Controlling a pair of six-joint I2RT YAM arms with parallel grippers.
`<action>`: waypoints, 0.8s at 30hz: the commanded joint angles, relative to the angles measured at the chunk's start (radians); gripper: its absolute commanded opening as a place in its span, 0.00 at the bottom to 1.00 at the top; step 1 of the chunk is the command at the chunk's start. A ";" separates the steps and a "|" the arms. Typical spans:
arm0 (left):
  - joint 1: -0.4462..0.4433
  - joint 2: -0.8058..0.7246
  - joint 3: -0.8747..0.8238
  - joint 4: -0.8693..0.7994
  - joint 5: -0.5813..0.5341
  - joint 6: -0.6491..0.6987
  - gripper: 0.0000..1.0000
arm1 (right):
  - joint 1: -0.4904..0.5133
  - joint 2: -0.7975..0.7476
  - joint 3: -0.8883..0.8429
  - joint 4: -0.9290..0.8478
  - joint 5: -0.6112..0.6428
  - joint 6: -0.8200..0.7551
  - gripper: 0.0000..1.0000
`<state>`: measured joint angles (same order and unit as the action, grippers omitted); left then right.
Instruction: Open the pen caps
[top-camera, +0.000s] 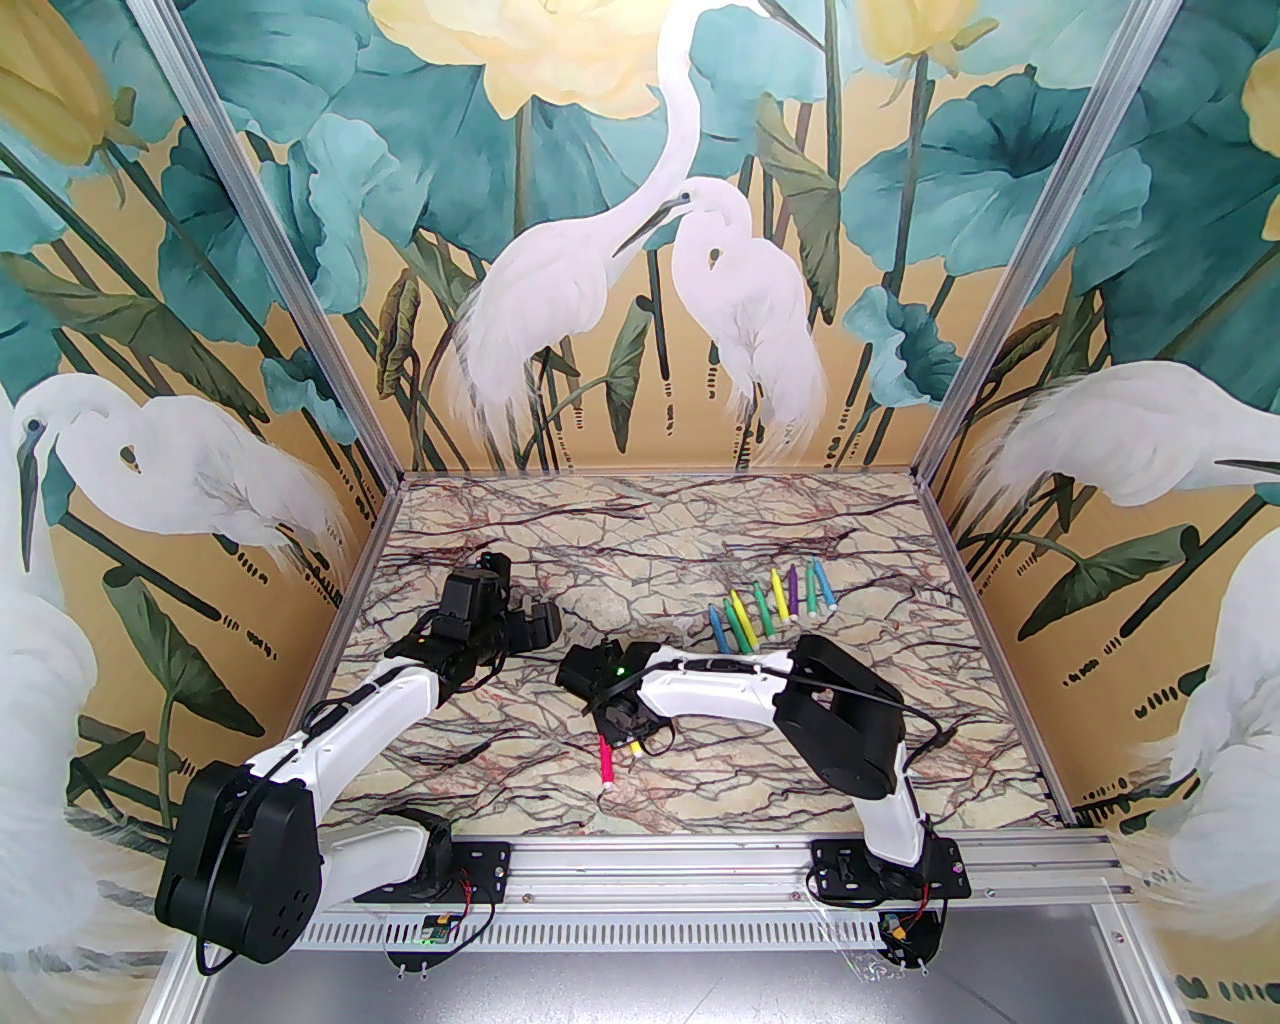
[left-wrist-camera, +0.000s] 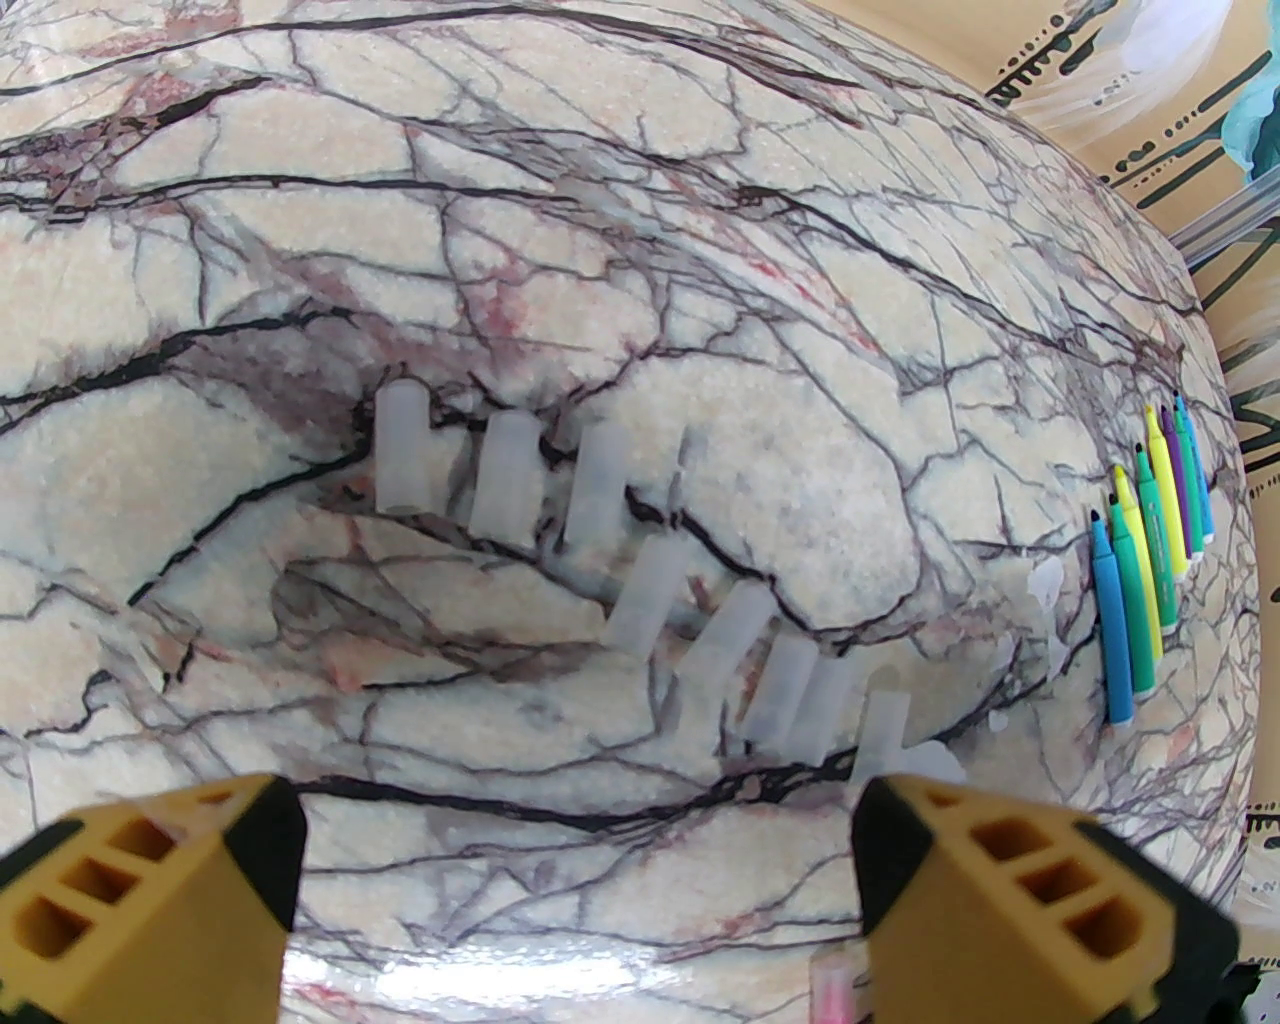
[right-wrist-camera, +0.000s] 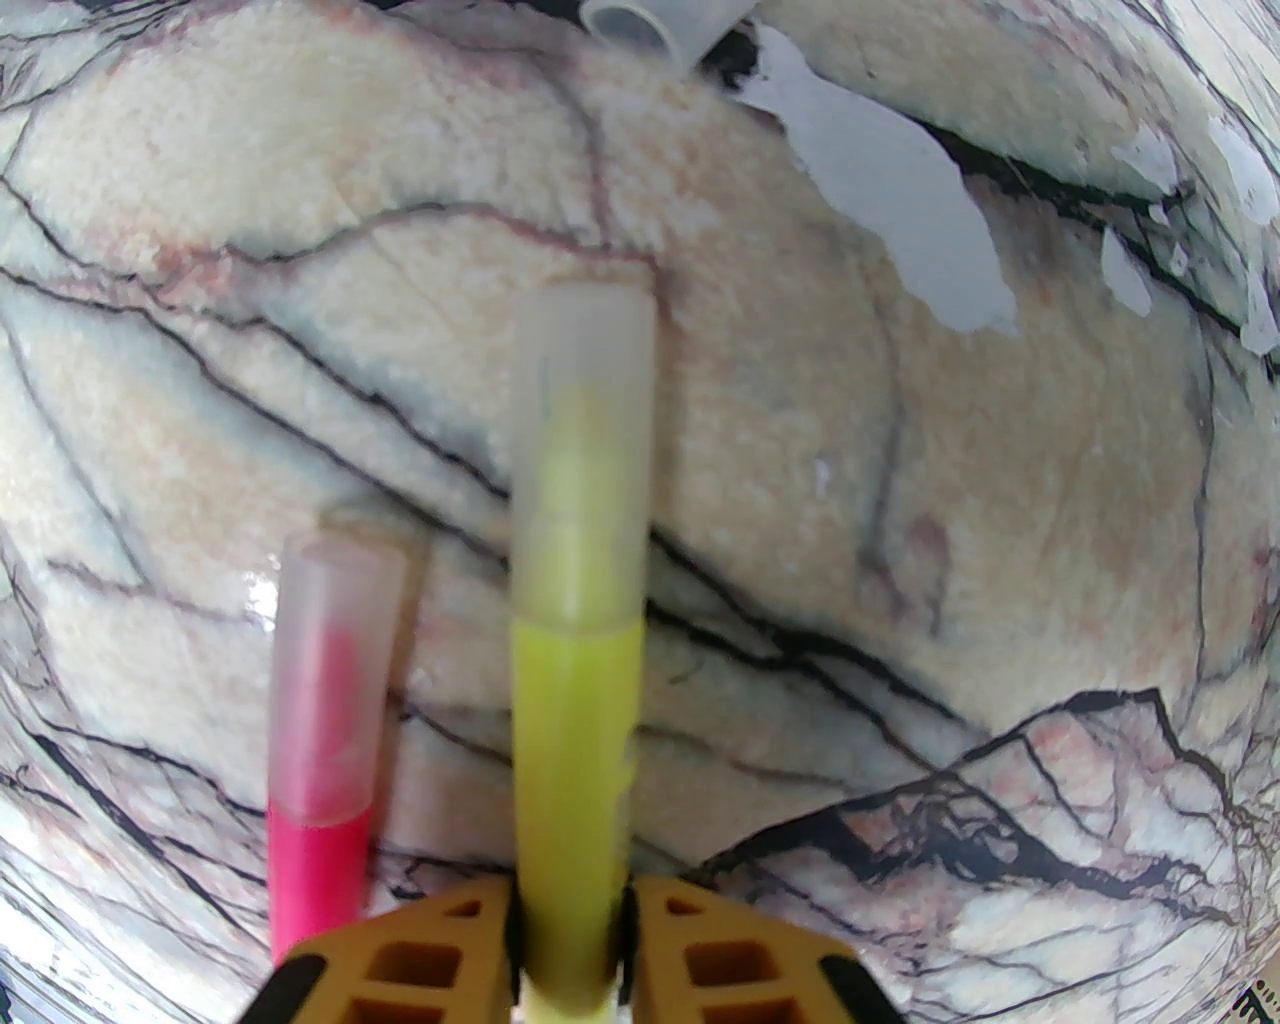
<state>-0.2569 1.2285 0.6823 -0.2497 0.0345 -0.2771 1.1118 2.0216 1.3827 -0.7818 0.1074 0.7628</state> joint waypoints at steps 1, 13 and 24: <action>0.005 0.004 -0.008 0.008 0.040 -0.007 0.95 | -0.014 0.021 -0.047 0.036 0.011 -0.019 0.19; 0.005 0.046 0.004 0.073 0.286 -0.045 0.92 | -0.062 -0.195 -0.214 0.182 0.005 -0.102 0.15; -0.049 0.117 0.006 0.309 0.586 -0.194 0.87 | -0.149 -0.445 -0.402 0.339 -0.014 -0.213 0.14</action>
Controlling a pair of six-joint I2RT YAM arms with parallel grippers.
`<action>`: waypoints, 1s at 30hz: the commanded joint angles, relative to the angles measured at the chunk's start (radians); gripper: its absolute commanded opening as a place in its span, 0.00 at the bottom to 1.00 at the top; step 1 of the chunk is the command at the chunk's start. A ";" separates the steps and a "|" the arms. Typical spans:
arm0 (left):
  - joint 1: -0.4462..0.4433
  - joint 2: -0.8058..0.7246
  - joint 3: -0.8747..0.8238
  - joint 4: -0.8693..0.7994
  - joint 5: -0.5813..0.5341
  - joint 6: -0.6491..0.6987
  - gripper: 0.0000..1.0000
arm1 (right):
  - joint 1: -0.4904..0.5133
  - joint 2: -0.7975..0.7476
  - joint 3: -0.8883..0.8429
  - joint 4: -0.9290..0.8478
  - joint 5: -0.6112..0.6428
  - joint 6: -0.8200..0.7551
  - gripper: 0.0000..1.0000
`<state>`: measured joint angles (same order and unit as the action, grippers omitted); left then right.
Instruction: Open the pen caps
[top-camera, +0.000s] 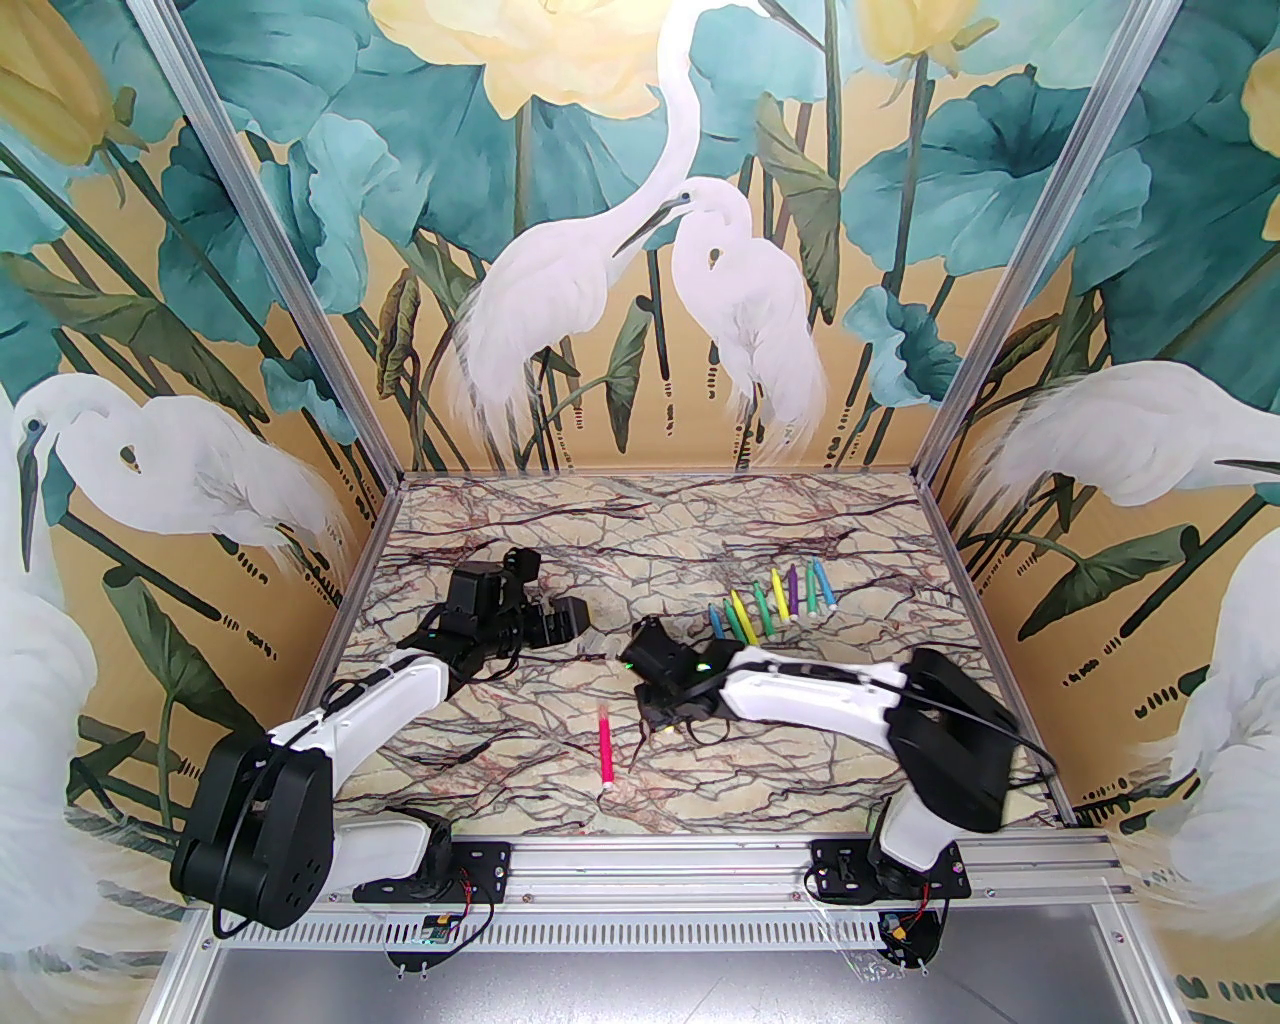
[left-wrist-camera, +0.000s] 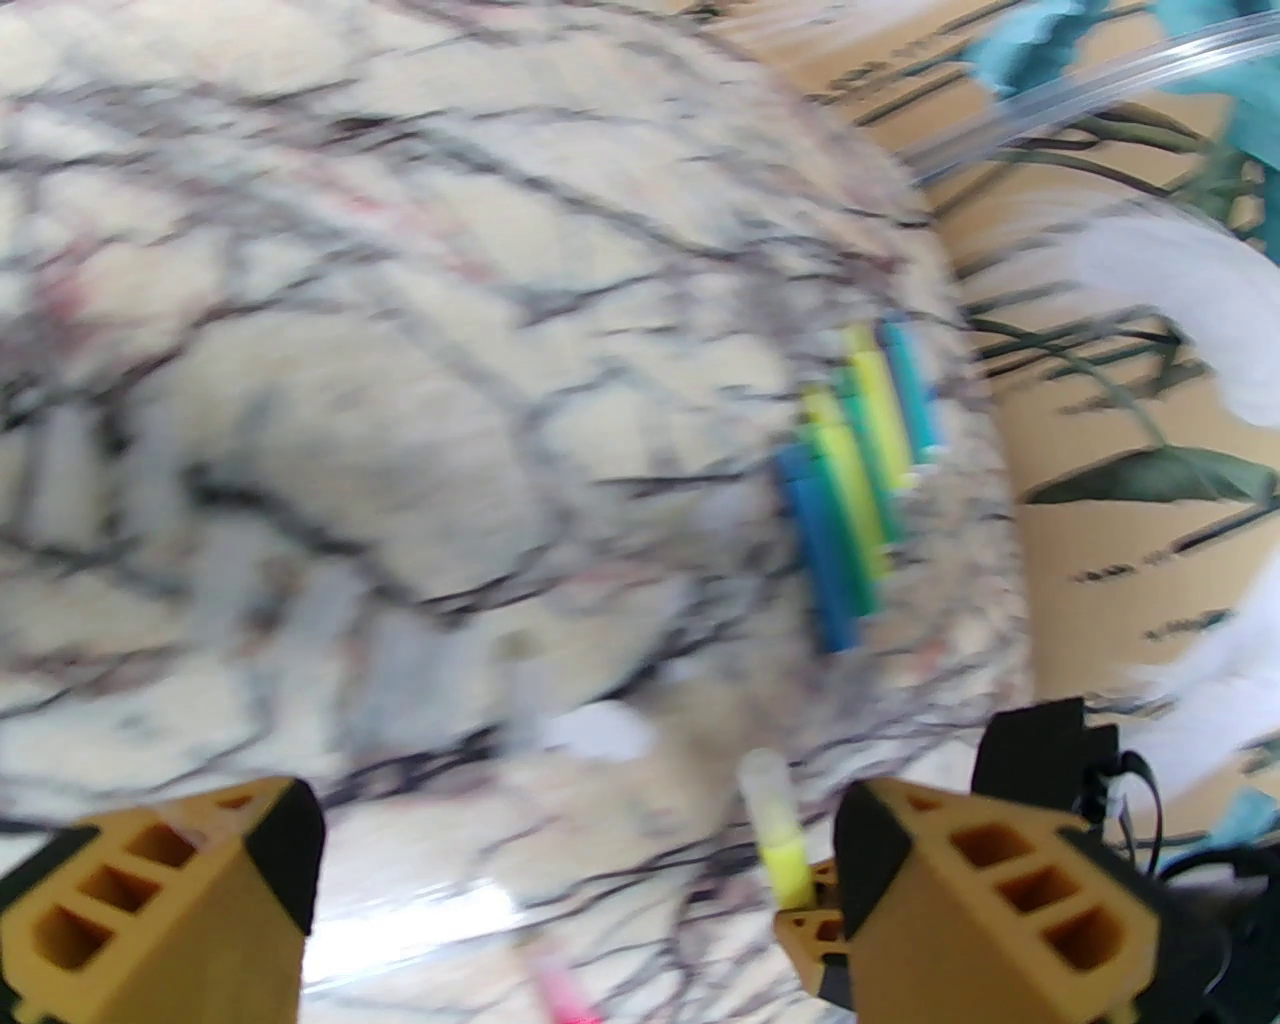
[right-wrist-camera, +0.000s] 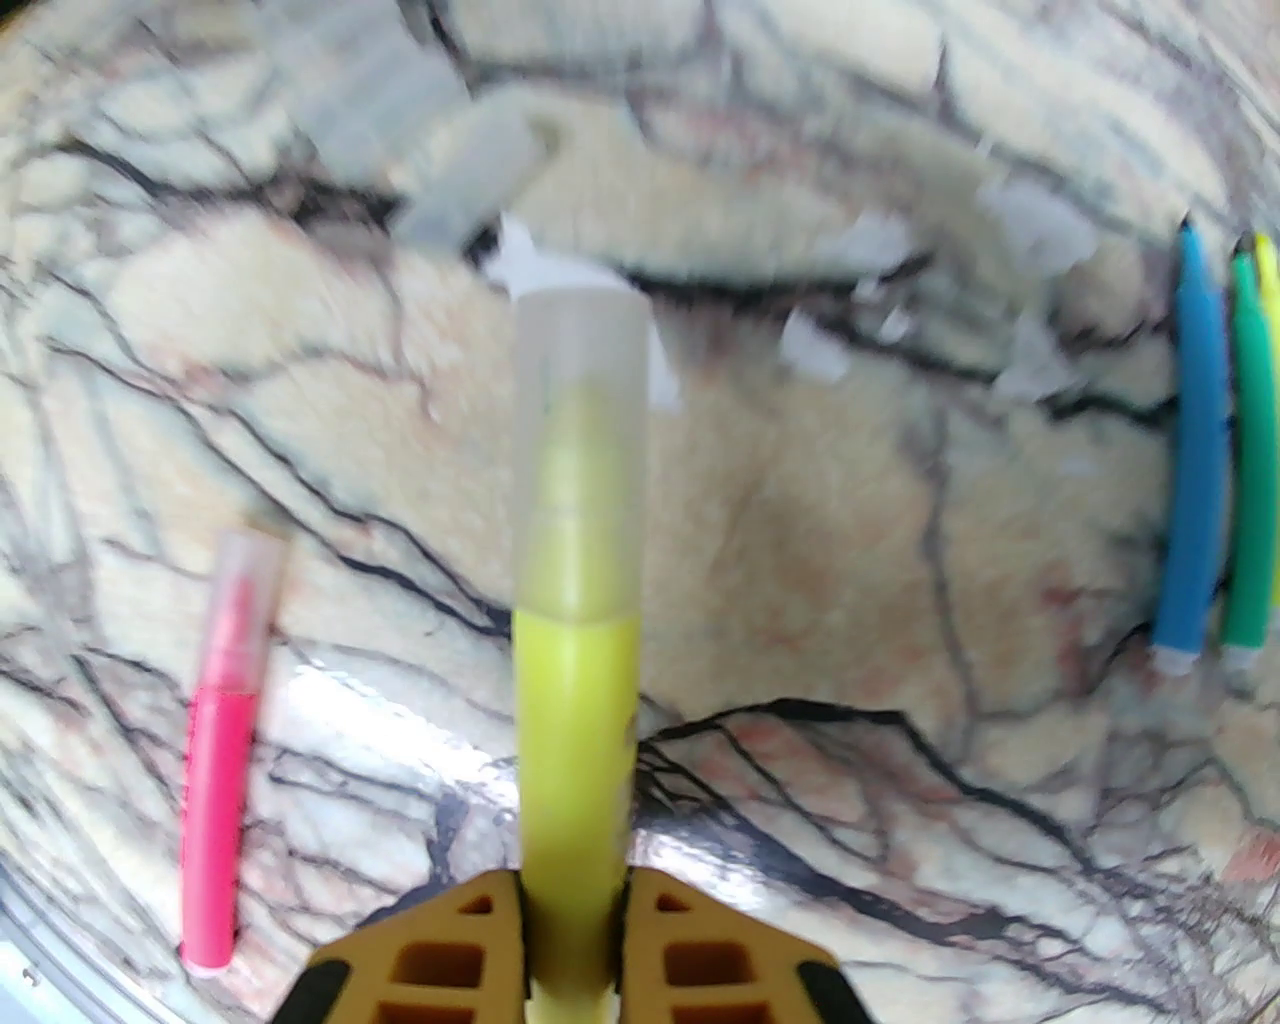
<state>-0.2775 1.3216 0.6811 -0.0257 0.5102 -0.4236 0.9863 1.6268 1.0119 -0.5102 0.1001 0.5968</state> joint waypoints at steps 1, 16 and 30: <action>-0.044 0.036 0.020 0.085 0.113 -0.047 0.86 | -0.032 -0.074 -0.045 0.082 -0.011 -0.054 0.14; -0.182 0.190 0.107 0.319 0.274 -0.176 0.79 | -0.080 -0.264 -0.127 0.154 -0.031 -0.132 0.14; -0.246 0.263 0.165 0.327 0.329 -0.191 0.58 | -0.080 -0.309 -0.148 0.179 -0.034 -0.132 0.13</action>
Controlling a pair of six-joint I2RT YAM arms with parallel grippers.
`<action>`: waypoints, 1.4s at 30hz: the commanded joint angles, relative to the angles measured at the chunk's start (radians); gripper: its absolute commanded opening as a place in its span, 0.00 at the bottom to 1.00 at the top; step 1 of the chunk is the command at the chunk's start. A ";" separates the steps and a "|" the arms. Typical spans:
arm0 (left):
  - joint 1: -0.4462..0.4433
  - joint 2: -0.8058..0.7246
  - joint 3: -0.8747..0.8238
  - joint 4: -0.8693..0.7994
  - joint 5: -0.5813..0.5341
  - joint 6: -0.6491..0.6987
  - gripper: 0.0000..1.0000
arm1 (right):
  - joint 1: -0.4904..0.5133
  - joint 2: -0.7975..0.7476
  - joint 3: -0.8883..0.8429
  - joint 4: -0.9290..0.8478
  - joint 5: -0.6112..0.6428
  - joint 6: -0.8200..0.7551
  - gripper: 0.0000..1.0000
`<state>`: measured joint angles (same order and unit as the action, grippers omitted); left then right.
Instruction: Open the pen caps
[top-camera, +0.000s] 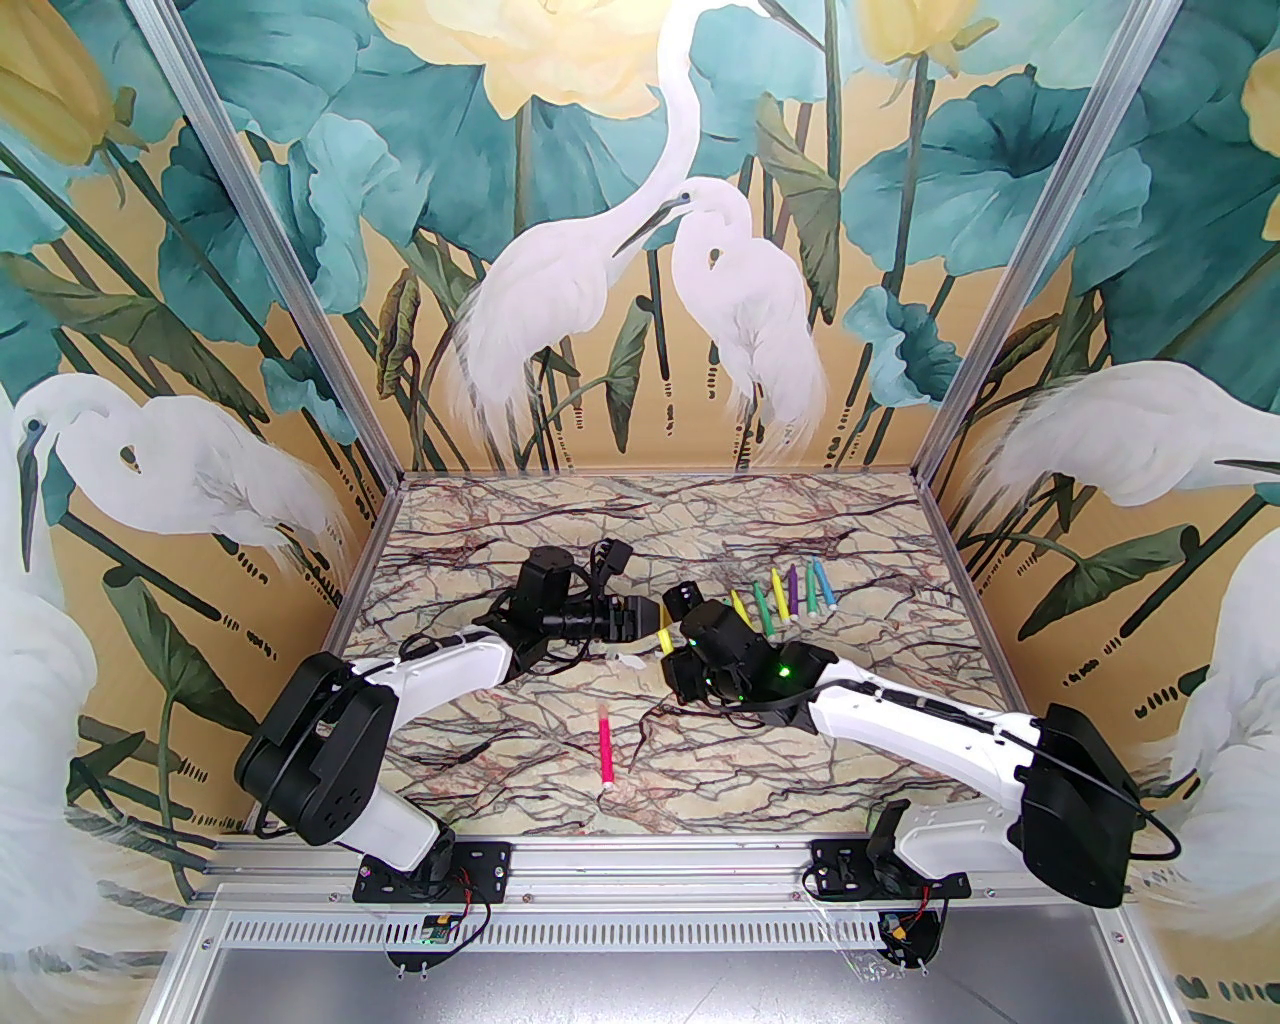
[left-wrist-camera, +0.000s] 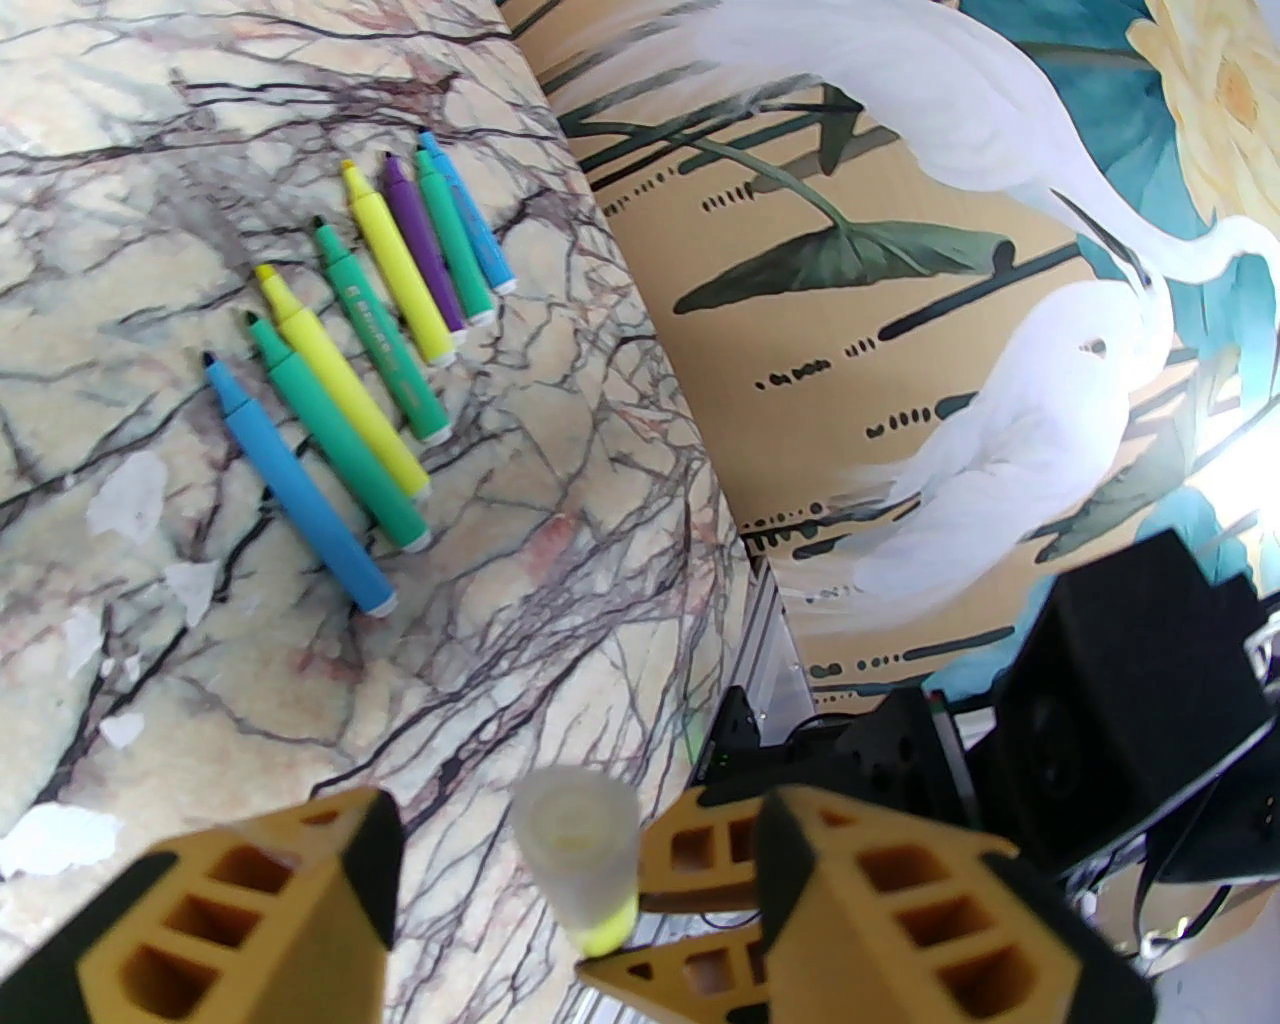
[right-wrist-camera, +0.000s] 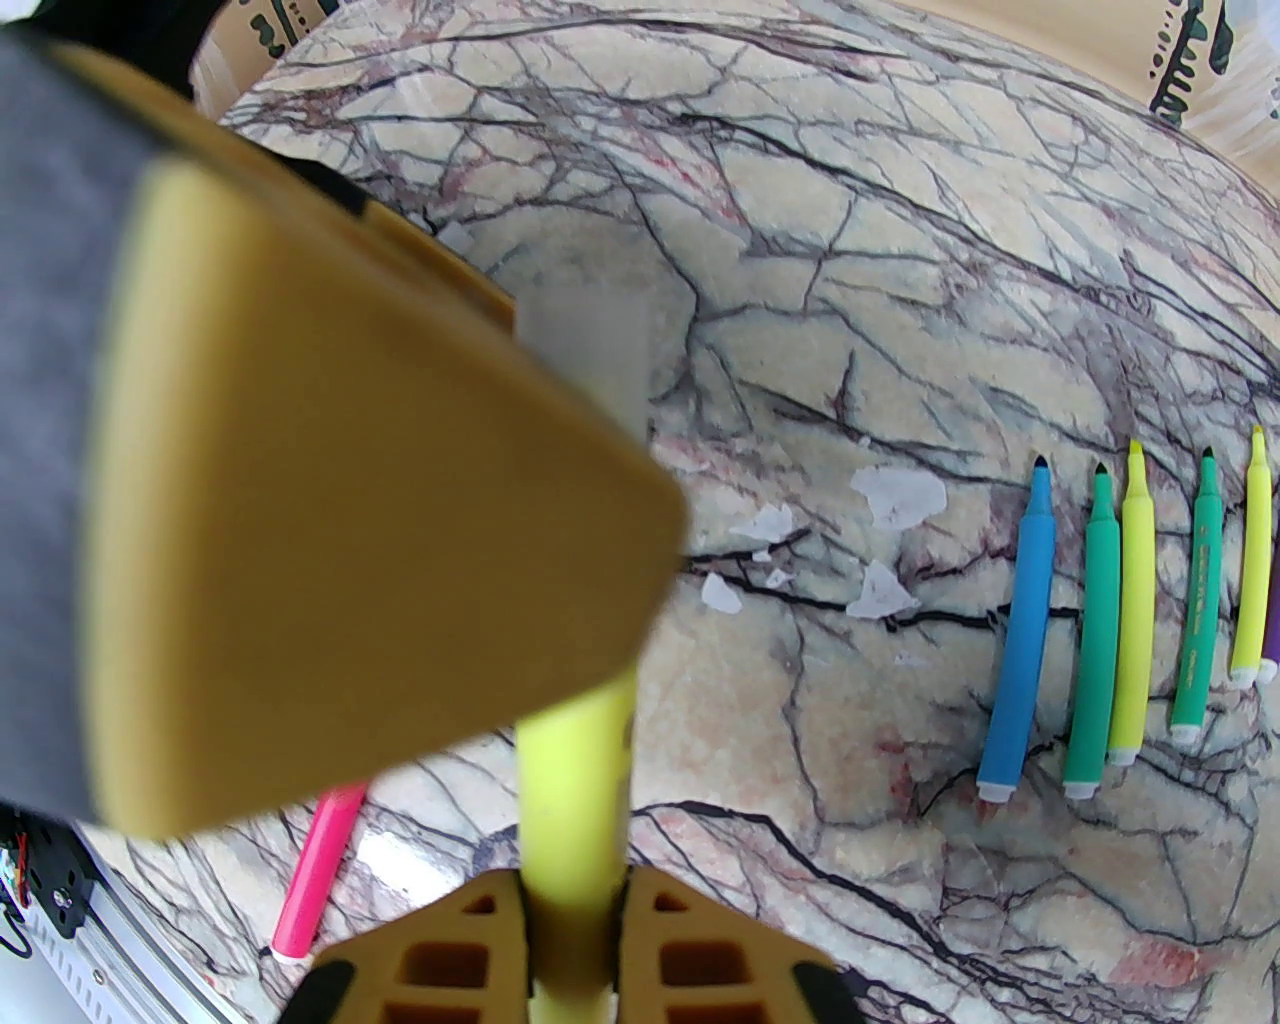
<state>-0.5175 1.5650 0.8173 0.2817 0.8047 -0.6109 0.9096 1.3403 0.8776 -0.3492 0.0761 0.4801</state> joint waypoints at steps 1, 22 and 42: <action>-0.008 0.024 0.031 0.024 0.038 -0.007 0.55 | -0.003 -0.021 -0.014 0.019 -0.012 -0.015 0.13; -0.007 0.067 0.063 0.034 0.042 -0.033 0.34 | -0.003 0.000 -0.024 0.027 -0.045 -0.022 0.13; -0.007 0.078 0.083 0.029 0.050 -0.044 0.07 | -0.003 0.019 -0.016 0.033 -0.025 -0.023 0.38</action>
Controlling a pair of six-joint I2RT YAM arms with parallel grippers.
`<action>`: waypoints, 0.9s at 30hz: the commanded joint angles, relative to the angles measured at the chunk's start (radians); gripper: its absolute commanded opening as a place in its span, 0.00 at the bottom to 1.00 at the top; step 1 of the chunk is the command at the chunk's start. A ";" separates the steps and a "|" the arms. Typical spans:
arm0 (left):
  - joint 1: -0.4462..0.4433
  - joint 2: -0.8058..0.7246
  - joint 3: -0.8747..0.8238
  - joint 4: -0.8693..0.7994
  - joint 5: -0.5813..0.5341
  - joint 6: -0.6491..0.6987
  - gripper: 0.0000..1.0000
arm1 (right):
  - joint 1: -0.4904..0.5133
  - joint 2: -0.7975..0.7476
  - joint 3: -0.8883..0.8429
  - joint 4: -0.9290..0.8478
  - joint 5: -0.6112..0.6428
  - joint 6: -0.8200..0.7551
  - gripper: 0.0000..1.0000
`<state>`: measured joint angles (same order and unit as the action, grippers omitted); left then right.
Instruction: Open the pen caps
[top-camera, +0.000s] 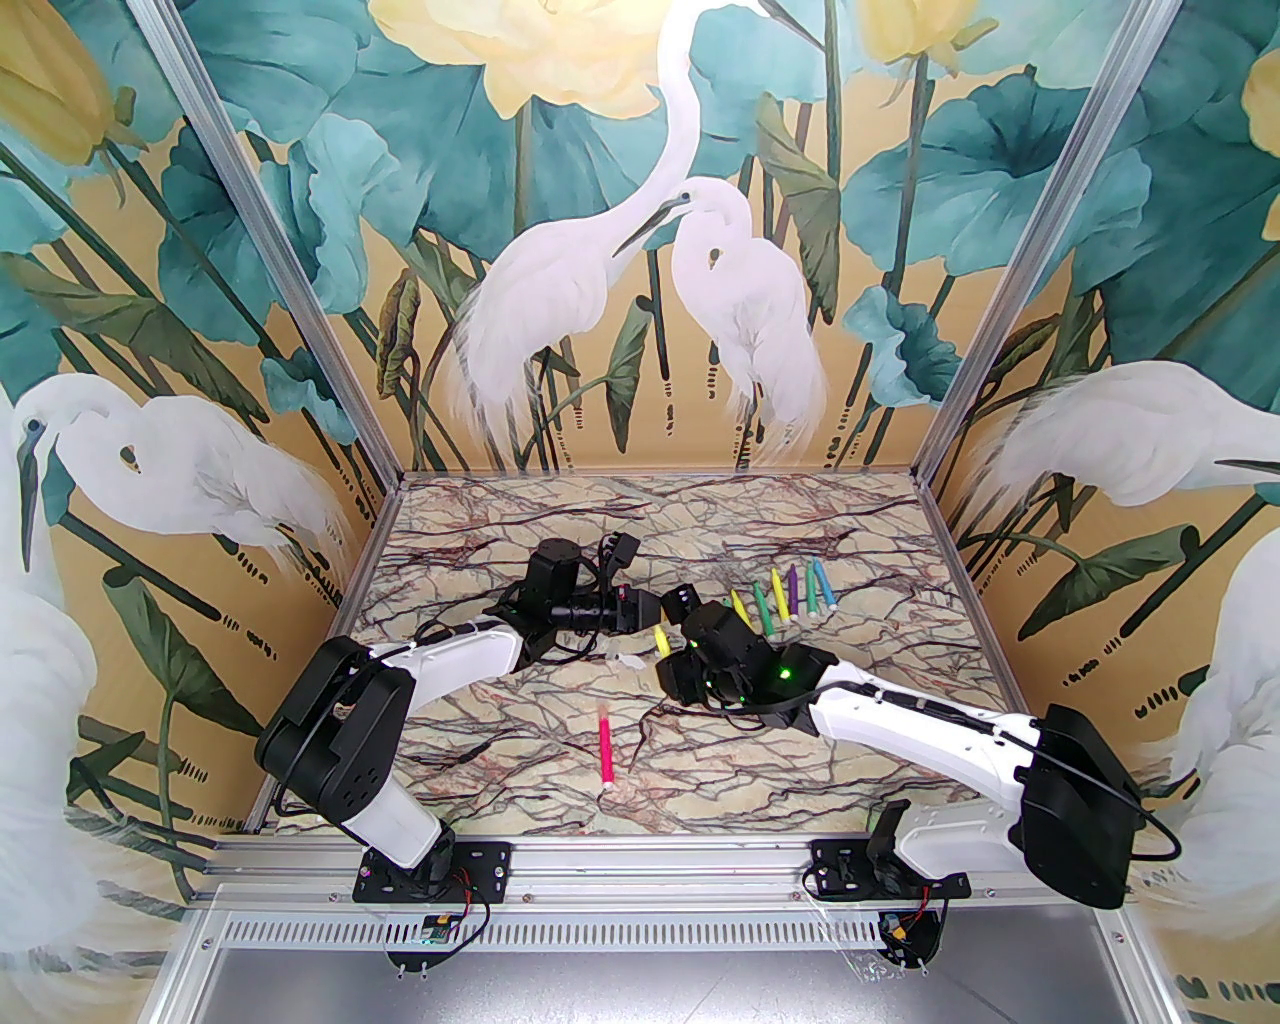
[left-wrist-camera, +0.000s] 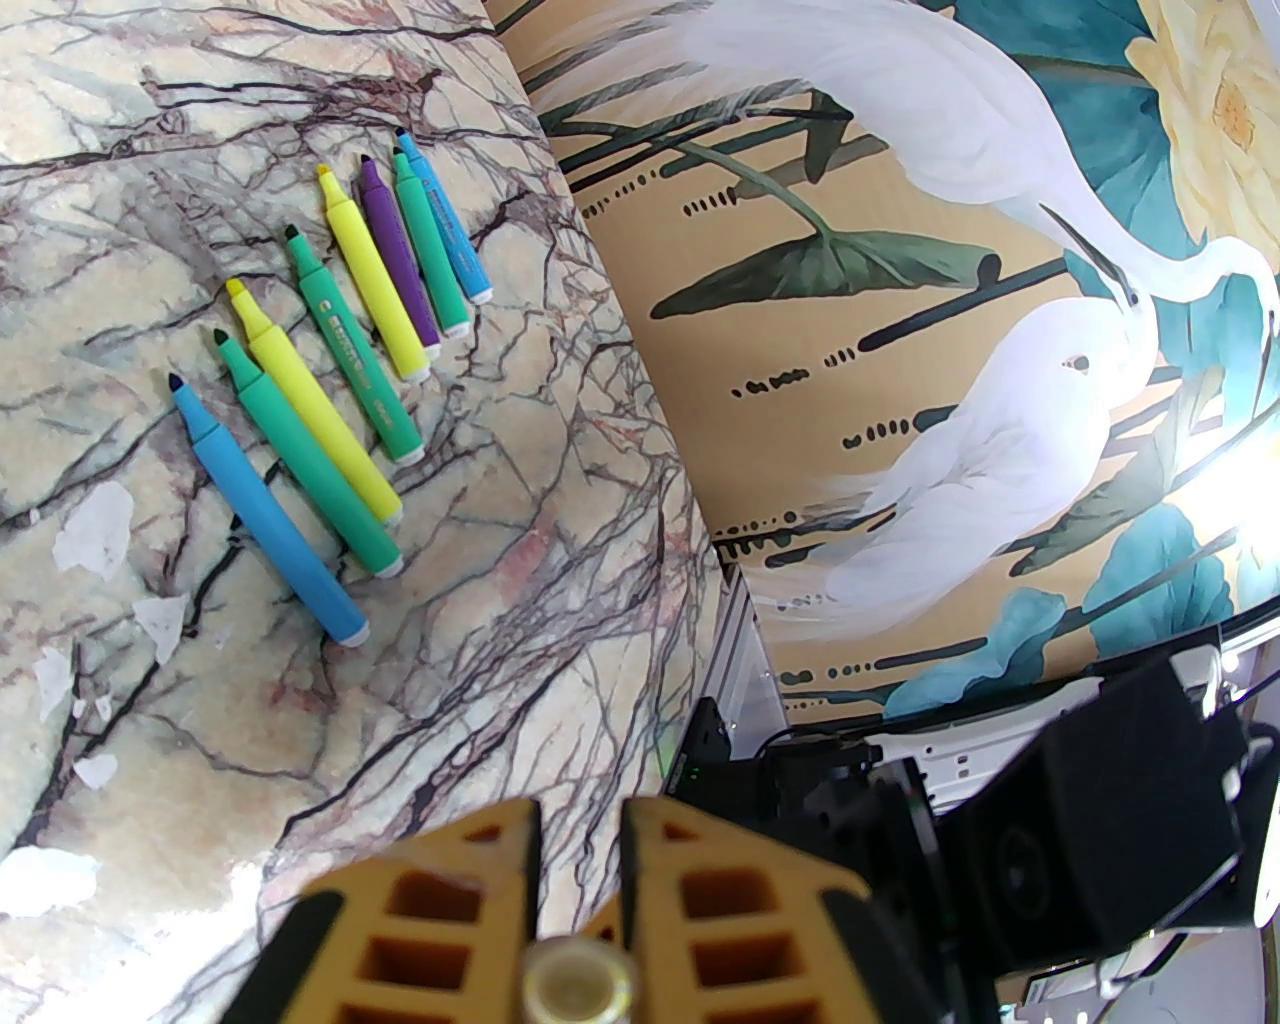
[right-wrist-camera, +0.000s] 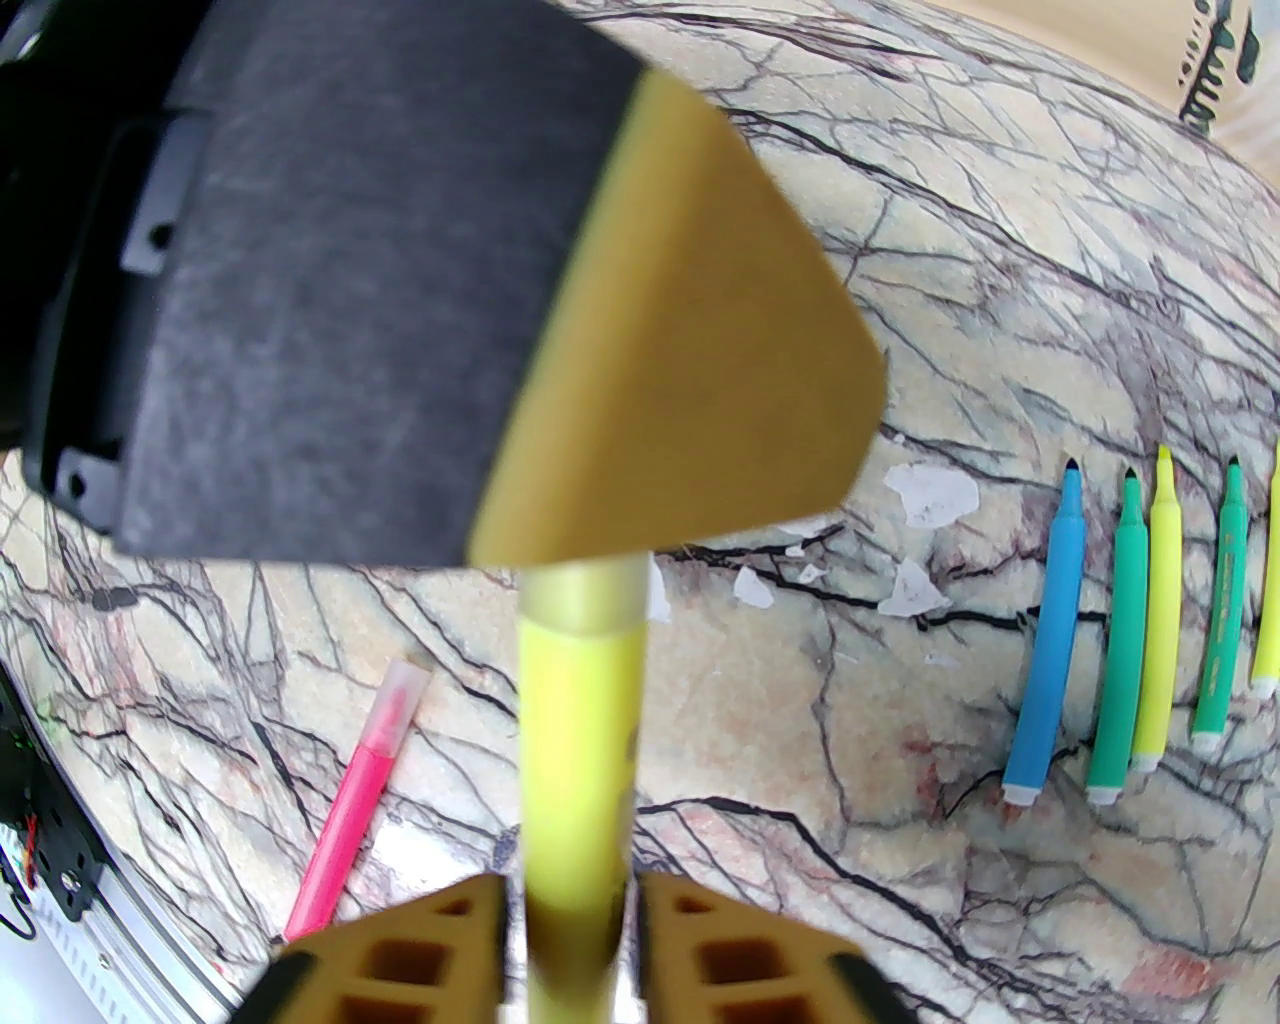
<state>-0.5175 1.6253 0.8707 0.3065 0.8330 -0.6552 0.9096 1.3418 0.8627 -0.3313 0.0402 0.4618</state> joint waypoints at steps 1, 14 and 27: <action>-0.007 0.017 0.033 0.003 0.025 0.000 0.07 | -0.003 0.028 0.001 0.020 0.012 -0.005 0.40; -0.007 0.024 0.050 0.002 0.035 -0.017 0.02 | -0.012 0.089 0.007 0.093 0.005 -0.003 0.24; 0.003 0.062 0.118 -0.074 -0.039 -0.018 0.00 | -0.012 0.026 -0.085 0.087 -0.025 -0.001 0.00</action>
<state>-0.5297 1.6752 0.9413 0.2695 0.8440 -0.6697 0.8906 1.4082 0.8139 -0.2298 0.0463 0.4629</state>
